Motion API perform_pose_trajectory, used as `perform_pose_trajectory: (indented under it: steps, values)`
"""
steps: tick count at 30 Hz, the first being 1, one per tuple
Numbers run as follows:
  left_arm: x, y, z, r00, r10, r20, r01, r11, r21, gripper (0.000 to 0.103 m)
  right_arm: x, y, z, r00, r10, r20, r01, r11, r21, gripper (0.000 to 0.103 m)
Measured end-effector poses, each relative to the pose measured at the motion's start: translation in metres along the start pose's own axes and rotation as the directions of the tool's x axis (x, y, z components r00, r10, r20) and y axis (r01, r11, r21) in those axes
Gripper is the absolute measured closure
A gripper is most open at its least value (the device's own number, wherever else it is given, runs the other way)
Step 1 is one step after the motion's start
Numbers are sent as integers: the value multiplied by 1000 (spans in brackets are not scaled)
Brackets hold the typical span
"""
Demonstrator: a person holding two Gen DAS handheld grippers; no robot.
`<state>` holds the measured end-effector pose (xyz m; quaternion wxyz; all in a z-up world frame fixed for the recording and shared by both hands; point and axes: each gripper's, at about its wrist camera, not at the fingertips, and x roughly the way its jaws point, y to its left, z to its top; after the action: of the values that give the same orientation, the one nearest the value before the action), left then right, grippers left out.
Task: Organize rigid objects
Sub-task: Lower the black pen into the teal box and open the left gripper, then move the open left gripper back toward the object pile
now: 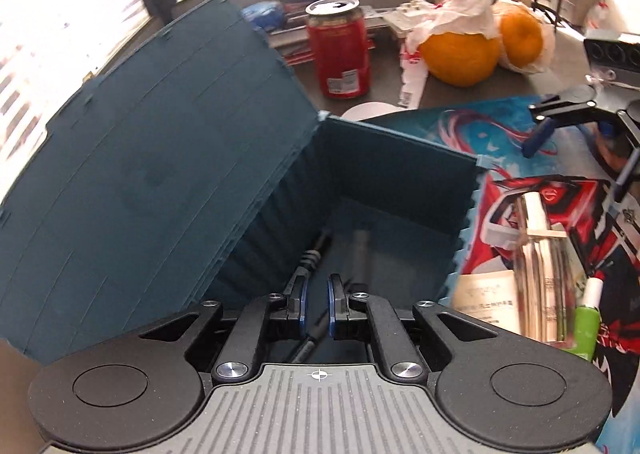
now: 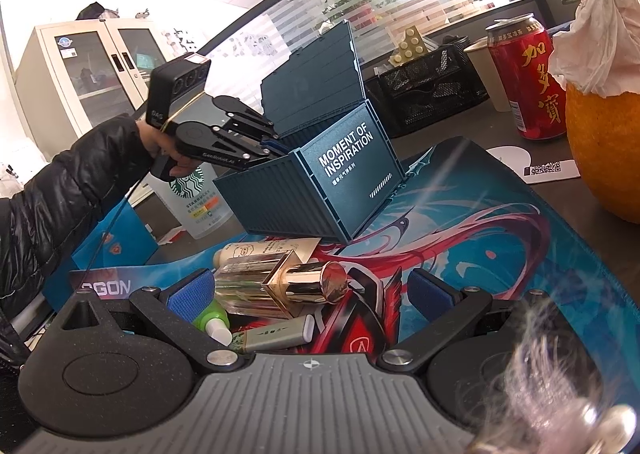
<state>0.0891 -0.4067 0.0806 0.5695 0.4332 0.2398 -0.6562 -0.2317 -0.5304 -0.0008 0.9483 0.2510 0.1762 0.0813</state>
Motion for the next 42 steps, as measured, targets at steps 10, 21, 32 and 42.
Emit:
perform_pose_trajectory:
  steps: [10,21,32,42]
  values:
    - [-38,-16,-2,991,93,96,-95,995,13,71,0,0,0,1000,3,-1,-3,1000,0,0]
    - [-87,-55,-22,970,165,178,-168,986,3,27,3,-1,-1,1000,-7,-10,7,1000,7,0]
    - [-91,-130,-60,978,107,177,-122,990,74,6,5,-3,0,1000,-22,-23,22,1000,21,0]
    - [-56,-184,-98,995,-30,99,21,995,95,6,5,-4,0,999,-29,-25,29,999,27,0]
